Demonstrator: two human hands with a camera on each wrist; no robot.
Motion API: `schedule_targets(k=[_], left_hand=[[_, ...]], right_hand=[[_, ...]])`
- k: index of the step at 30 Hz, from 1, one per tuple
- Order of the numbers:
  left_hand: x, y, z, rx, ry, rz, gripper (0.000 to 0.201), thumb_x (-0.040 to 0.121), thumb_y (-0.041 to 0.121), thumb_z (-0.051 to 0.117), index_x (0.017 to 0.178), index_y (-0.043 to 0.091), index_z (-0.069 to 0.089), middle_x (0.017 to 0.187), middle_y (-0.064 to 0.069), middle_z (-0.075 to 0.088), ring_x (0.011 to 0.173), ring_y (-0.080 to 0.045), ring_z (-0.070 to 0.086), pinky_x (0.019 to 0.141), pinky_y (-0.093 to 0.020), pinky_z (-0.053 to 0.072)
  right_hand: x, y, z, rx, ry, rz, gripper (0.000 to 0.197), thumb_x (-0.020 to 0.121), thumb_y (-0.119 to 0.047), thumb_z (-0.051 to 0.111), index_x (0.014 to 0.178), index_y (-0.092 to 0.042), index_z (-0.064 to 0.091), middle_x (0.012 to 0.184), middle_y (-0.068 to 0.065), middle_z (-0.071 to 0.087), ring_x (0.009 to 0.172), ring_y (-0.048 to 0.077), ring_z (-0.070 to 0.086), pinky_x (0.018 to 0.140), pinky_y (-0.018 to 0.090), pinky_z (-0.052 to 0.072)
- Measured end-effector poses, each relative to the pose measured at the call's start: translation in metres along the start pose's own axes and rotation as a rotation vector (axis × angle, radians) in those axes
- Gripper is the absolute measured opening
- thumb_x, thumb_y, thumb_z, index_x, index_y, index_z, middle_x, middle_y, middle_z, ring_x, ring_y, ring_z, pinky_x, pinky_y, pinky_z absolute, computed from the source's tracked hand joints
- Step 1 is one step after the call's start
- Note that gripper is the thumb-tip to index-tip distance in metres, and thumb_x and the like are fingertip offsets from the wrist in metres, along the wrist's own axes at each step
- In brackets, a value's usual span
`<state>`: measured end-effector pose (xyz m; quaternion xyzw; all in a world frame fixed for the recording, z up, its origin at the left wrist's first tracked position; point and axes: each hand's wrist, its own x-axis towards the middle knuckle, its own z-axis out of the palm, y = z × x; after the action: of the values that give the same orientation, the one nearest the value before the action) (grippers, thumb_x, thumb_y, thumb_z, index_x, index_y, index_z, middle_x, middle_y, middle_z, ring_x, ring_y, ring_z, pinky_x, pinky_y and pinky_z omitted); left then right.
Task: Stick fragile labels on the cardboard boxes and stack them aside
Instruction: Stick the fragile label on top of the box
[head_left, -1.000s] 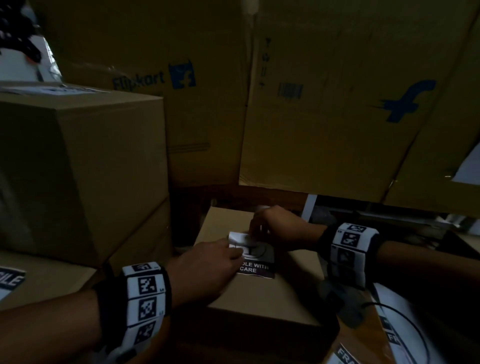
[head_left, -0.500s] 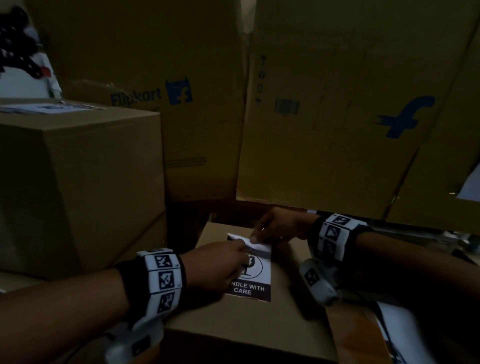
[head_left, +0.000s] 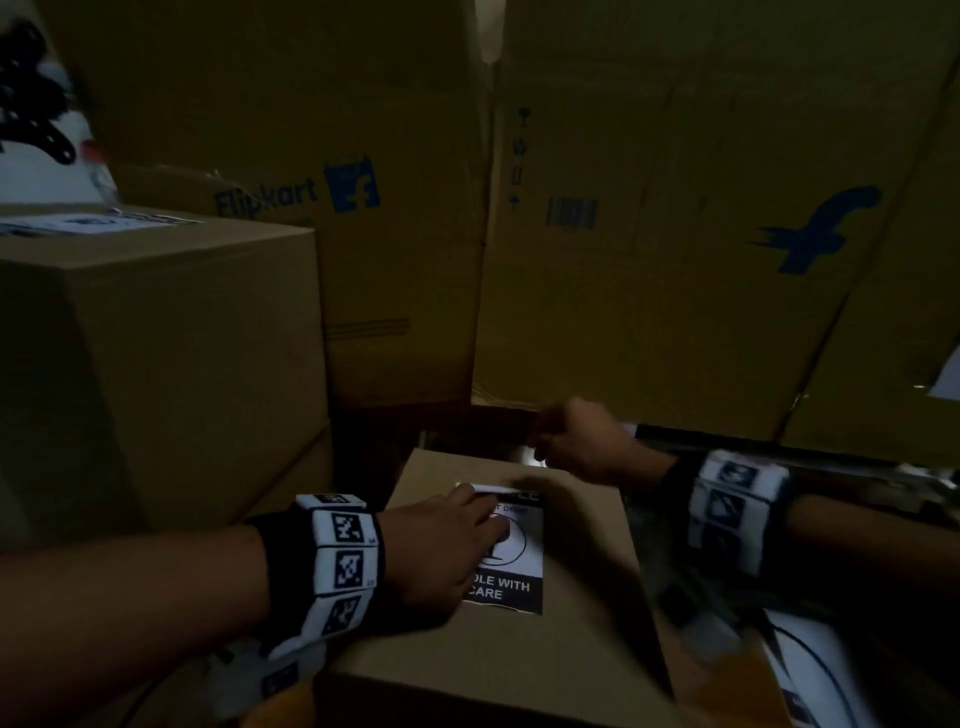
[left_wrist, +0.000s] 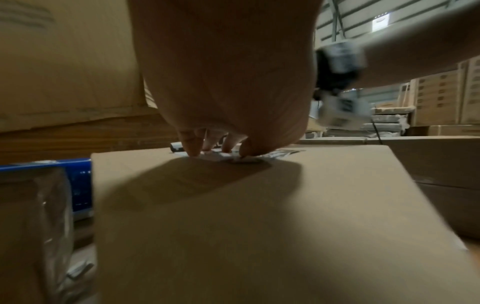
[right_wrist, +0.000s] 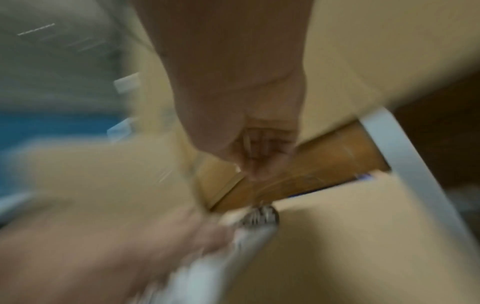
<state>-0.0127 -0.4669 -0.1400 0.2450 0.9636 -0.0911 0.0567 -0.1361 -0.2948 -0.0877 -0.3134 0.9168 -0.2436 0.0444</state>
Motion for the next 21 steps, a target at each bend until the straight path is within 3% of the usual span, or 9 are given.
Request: schedule_targets(k=[1, 3, 5, 7, 10, 13, 16, 18, 21], left_hand=[[0.0, 0.0, -0.001, 0.003, -0.013, 0.001, 0.054, 0.094, 0.027, 0.044, 0.144, 0.011, 0.03, 0.146, -0.014, 0.032, 0.126, -0.029, 0.031, 0.107, -0.042, 0.033], [0.0, -0.003, -0.002, -0.028, -0.026, 0.0, 0.053, 0.095, 0.029, 0.042, 0.143, 0.01, 0.031, 0.147, -0.015, 0.031, 0.13, -0.03, 0.031, 0.109, -0.042, 0.032], [0.001, -0.006, -0.002, -0.087, -0.04, -0.001, 0.055, 0.094, 0.032, 0.037, 0.144, 0.009, 0.03, 0.148, -0.016, 0.03, 0.135, -0.031, 0.029, 0.112, -0.044, 0.031], [0.002, -0.008, -0.003, -0.135, -0.071, -0.004, 0.057, 0.097, 0.031, 0.036, 0.148, 0.008, 0.025, 0.151, -0.017, 0.025, 0.14, -0.031, 0.025, 0.115, -0.044, 0.029], [0.004, -0.012, -0.006, -0.166, -0.14, -0.027, 0.062, 0.102, 0.033, 0.037, 0.154, 0.009, 0.012, 0.16, -0.014, 0.01, 0.147, -0.027, 0.013, 0.12, -0.041, 0.02], [0.006, -0.024, -0.009, -0.194, -0.21, -0.079, 0.075, 0.102, 0.046, 0.039, 0.156, 0.011, 0.001, 0.164, -0.008, -0.005, 0.15, -0.021, 0.002, 0.122, -0.039, 0.01], [0.008, -0.034, -0.011, -0.205, -0.225, -0.053, 0.085, 0.097, 0.058, 0.041, 0.156, 0.015, -0.002, 0.164, -0.005, -0.005, 0.15, -0.019, 0.002, 0.122, -0.035, 0.007], [0.012, -0.038, -0.013, -0.188, -0.244, -0.055, 0.092, 0.093, 0.065, 0.041, 0.156, 0.016, -0.004, 0.164, -0.005, -0.004, 0.15, -0.019, 0.001, 0.12, -0.033, 0.004], [0.018, -0.044, -0.018, -0.18, -0.299, -0.131, 0.106, 0.085, 0.075, 0.044, 0.156, 0.016, -0.009, 0.164, -0.003, -0.009, 0.151, -0.018, -0.002, 0.118, -0.032, 0.002]], right_hand=[[-0.015, -0.006, 0.0, -0.144, -0.011, -0.132, 0.016, 0.095, -0.012, 0.057, 0.098, -0.005, 0.07, 0.095, 0.008, 0.072, 0.083, 0.021, 0.069, 0.076, 0.035, 0.057], [-0.043, -0.013, 0.006, -0.351, -0.183, -0.326, 0.014, 0.093, -0.015, 0.059, 0.1, -0.011, 0.071, 0.101, 0.005, 0.071, 0.089, 0.017, 0.067, 0.081, 0.031, 0.054], [-0.055, -0.009, 0.018, -0.448, -0.315, -0.397, 0.02, 0.094, -0.023, 0.06, 0.109, -0.014, 0.07, 0.112, 0.007, 0.067, 0.098, 0.02, 0.063, 0.086, 0.03, 0.049], [-0.054, -0.001, 0.029, -0.452, -0.315, -0.427, 0.031, 0.096, -0.03, 0.057, 0.122, -0.015, 0.065, 0.125, 0.009, 0.06, 0.111, 0.024, 0.056, 0.096, 0.034, 0.045], [-0.052, 0.007, 0.042, -0.532, -0.27, -0.344, 0.044, 0.1, -0.038, 0.049, 0.134, -0.01, 0.053, 0.135, 0.013, 0.048, 0.121, 0.027, 0.045, 0.1, 0.034, 0.038], [-0.056, 0.011, 0.053, -0.563, -0.273, -0.244, 0.056, 0.101, -0.048, 0.041, 0.145, -0.013, 0.036, 0.147, 0.015, 0.033, 0.127, 0.029, 0.039, 0.102, 0.04, 0.039], [-0.057, 0.011, 0.054, -0.559, -0.373, -0.17, 0.065, 0.103, -0.049, 0.031, 0.156, -0.015, 0.012, 0.163, 0.007, 0.009, 0.146, 0.027, 0.016, 0.117, 0.044, 0.022], [-0.056, 0.01, 0.052, -0.582, -0.414, -0.127, 0.069, 0.103, -0.053, 0.025, 0.157, -0.018, 0.001, 0.165, 0.002, -0.003, 0.15, 0.022, 0.002, 0.12, 0.045, 0.01], [-0.052, 0.005, 0.05, -0.603, -0.461, -0.057, 0.078, 0.099, -0.062, 0.024, 0.157, -0.019, -0.006, 0.165, -0.002, -0.009, 0.15, 0.021, -0.004, 0.12, 0.046, 0.004]])
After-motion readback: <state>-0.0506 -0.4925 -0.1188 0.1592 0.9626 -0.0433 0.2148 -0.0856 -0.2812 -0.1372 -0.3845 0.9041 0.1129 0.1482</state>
